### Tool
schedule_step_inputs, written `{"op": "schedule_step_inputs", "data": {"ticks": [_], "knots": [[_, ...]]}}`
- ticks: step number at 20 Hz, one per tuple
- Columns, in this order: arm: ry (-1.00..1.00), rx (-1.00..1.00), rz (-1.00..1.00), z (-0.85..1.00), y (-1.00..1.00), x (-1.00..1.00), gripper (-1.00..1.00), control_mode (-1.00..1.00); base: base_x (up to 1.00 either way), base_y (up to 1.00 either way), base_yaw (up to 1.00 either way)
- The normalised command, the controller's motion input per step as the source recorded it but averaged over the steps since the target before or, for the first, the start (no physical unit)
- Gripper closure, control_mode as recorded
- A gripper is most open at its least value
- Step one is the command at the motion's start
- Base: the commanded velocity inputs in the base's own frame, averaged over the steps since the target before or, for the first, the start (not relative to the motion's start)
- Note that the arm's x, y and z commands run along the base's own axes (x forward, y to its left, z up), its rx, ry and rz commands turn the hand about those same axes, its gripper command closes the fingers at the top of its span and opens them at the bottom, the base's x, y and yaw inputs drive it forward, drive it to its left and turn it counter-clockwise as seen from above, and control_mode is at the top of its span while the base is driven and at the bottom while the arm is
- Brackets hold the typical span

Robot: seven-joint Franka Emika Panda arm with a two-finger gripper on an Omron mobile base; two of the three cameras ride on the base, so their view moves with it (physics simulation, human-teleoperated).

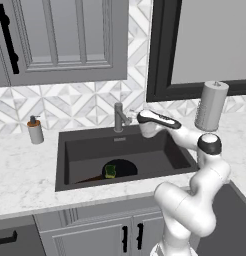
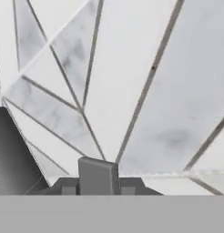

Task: Pick the pan and sponge and place them into the sink. Then turn on the water.

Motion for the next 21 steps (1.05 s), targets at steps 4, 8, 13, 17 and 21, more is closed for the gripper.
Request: {"op": "schedule_step_inputs", "data": {"ticks": [4,8,13,17,21], "knots": [[0.21,0.17,0.00,-0.06,-0.86,0.00,1.00,-1.00,0.00,0.00,0.00],[0.17,0.13,0.00,-0.03,-0.67,-0.08,1.00,-1.00,0.00,0.00,0.00],[0.05,0.16,0.00,0.21,-0.66,-0.66,1.00,-1.00,0.00,0.00,0.00],[-0.04,0.12,0.00,0.46,-0.30,-1.00,1.00,-1.00,0.00,0.00,0.00],[-0.10,0.04,0.00,0.82,0.00,-1.00,1.00,-1.00,0.00,0.00,0.00]]}}
